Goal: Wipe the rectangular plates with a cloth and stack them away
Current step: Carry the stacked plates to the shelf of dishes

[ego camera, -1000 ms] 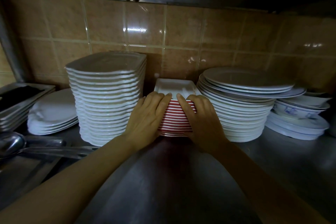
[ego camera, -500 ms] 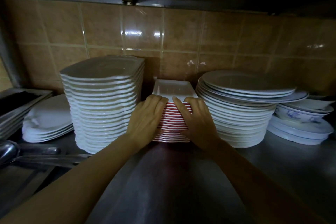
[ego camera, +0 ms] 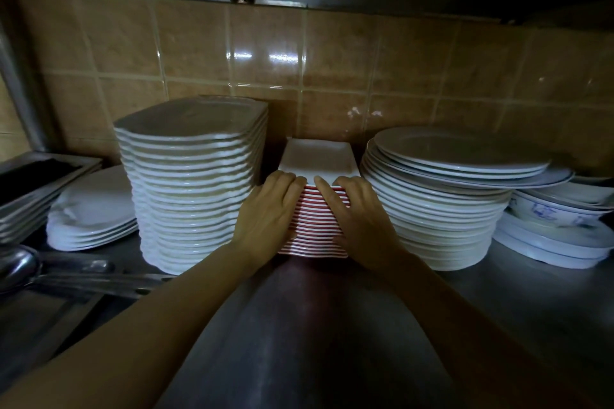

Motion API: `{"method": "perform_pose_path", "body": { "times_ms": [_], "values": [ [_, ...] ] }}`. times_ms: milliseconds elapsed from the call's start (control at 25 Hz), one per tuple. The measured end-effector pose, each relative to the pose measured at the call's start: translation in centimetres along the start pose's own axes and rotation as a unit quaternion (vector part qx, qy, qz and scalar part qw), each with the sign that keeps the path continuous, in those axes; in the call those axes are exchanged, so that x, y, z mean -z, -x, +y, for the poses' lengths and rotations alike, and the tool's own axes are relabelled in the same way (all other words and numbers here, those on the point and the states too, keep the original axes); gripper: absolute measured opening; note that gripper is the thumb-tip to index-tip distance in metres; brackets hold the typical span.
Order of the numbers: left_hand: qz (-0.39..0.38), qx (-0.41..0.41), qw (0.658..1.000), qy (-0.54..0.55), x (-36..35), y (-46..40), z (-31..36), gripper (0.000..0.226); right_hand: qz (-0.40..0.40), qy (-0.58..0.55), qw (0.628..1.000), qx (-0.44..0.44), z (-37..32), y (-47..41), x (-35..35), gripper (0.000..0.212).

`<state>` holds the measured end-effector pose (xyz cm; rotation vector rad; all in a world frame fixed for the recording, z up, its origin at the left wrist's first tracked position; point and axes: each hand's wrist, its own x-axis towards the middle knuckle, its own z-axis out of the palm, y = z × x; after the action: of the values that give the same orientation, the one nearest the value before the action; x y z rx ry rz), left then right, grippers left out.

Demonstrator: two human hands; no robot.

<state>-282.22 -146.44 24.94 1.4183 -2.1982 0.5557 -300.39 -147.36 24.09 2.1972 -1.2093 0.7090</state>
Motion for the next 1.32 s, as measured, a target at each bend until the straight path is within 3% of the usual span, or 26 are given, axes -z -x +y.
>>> {"method": "perform_pose_path", "body": {
  "times_ms": [120, 760, 920, 1320],
  "values": [
    [0.007, 0.004, 1.0, -0.015, 0.4, 0.2, 0.3, 0.064, -0.007, -0.012, 1.0, -0.002, -0.2, 0.1, 0.6, 0.08],
    [-0.03, 0.057, 0.998, 0.009, 7.8, 8.7, -0.8, 0.102, -0.04, -0.093, 0.995, 0.0, -6.6, 0.1, 5.9, 0.089],
    [-0.028, 0.083, 0.996, -0.018, 10.8, 14.7, -4.0, 0.096, -0.061, -0.128, 0.989, 0.037, -12.7, -0.4, 6.9, 0.09],
    [-0.048, 0.239, 0.964, -0.109, 21.7, 32.8, -12.6, 0.091, -0.1, -0.221, 0.958, 0.151, -34.7, -1.2, 9.7, 0.093]
  ]
}}
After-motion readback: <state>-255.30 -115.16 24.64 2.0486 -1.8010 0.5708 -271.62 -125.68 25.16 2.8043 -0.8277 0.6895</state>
